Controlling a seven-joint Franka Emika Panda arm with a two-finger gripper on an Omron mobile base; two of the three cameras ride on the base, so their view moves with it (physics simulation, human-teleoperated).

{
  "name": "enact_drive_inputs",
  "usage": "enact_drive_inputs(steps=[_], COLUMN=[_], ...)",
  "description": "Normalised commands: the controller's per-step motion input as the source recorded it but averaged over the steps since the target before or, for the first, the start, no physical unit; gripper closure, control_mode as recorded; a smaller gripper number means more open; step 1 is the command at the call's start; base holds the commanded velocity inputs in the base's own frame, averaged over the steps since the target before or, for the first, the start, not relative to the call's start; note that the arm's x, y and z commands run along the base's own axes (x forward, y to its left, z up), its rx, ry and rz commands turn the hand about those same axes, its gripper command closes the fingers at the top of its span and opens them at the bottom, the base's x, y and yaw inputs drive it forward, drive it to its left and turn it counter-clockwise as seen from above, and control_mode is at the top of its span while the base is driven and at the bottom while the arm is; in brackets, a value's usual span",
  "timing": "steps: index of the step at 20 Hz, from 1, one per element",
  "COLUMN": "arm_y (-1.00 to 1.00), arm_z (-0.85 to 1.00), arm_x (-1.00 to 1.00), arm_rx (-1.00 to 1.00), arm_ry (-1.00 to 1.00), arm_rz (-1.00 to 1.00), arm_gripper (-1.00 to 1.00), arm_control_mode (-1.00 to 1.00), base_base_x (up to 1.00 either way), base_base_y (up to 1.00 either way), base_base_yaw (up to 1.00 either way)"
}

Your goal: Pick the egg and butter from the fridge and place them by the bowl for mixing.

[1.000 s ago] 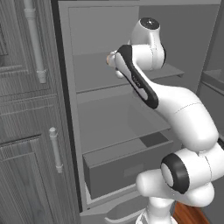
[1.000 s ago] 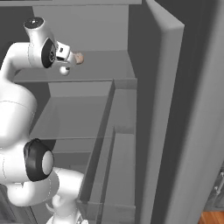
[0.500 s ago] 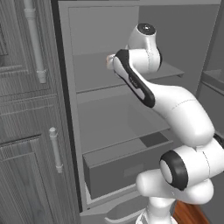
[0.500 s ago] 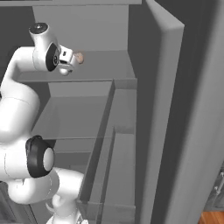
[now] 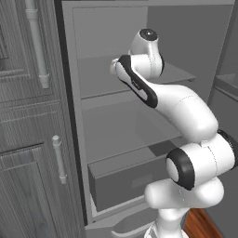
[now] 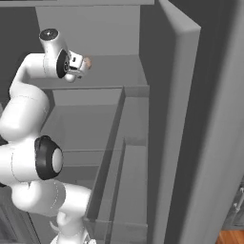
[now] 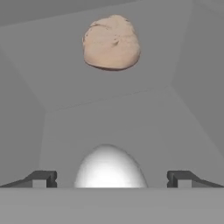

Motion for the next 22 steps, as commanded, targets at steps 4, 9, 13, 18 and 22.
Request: enact_drive_inputs(steps=[4, 9, 13, 18, 22], arm_y=[0.11, 0.13, 0.03, 0.00, 0.00], arm_z=[-0.03, -0.18, -0.24, -0.01, 0.00], arm_x=[0.31, 0.03, -0.16, -0.04, 0.00], arm_rx=[0.00, 0.00, -0.01, 0.00, 0.00], arm_ry=[0.00, -0.02, -0.08, -0.02, -0.01], arm_rz=[0.00, 0.00, 0.00, 0.00, 0.00], arm_gripper=[-1.00, -1.00, -1.00, -1.00, 1.00], arm_control_mode=[-1.00, -1.00, -1.00, -1.00, -1.00], base_base_x=[0.00, 0.00, 0.00, 0.00, 0.00], base_base_y=[0.00, 0.00, 0.00, 0.00, 0.00], base_base_yaw=[0.00, 0.00, 0.00, 0.00, 0.00])
